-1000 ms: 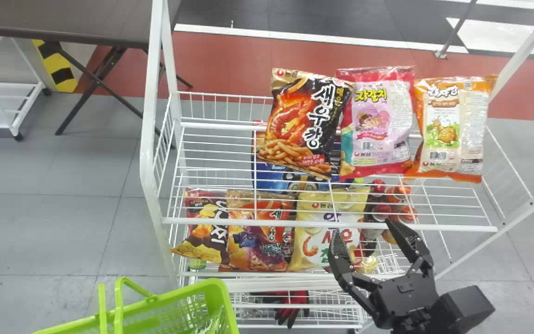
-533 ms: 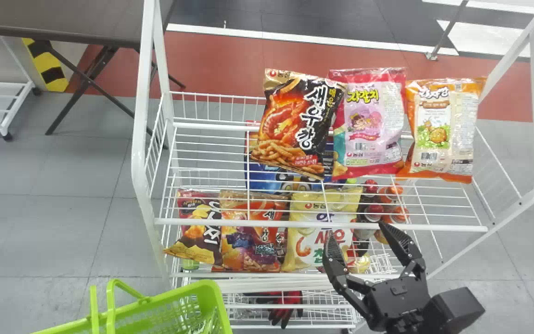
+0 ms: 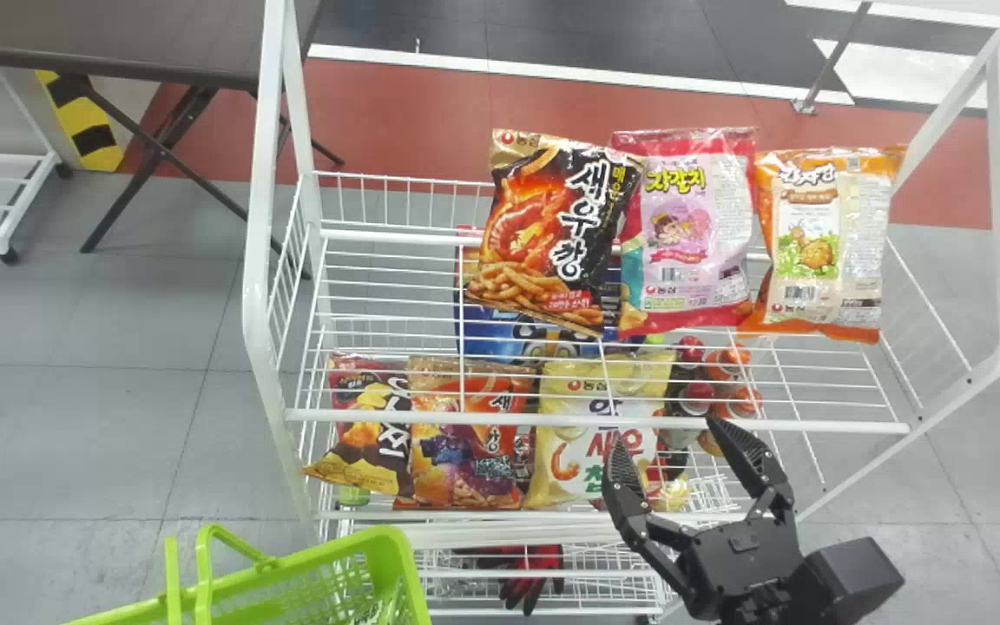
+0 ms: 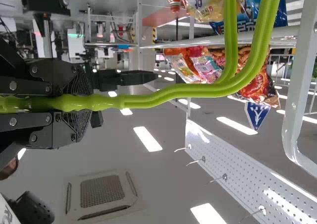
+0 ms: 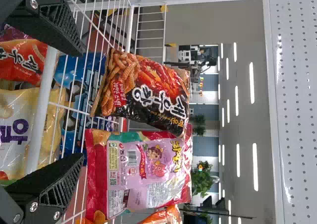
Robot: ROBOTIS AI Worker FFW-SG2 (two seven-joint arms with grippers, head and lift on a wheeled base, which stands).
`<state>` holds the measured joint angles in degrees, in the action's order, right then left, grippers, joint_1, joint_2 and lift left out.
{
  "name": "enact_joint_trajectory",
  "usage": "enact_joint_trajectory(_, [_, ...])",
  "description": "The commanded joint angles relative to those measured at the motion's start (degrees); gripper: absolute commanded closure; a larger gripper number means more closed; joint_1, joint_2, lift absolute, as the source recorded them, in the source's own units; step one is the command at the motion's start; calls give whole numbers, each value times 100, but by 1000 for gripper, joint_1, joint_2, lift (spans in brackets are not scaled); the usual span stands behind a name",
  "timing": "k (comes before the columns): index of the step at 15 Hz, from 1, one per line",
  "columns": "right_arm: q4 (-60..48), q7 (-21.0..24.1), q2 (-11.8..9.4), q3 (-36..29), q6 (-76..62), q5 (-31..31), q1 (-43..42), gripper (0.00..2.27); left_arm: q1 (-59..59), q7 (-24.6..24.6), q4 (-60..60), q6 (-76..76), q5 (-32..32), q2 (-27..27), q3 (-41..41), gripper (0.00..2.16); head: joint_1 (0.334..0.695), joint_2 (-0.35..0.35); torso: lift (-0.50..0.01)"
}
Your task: Hold basket handle with left hand then pick Gkobukchip with right hand and place into basket
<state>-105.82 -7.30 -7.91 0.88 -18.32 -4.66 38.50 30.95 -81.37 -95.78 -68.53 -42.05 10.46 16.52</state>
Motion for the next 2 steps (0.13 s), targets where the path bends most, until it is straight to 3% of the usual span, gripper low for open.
enact_joint_trajectory(1, [0, 0, 0, 0, 0, -9, 0, 87, -2, 7, -20, -16, 4, 0, 0, 2152, 695, -144, 0])
enact_joint_trajectory(2, [0, 0, 0, 0, 0, -9, 0, 90, -2, 7, -20, -16, 4, 0, 0, 2152, 695, -145, 0])
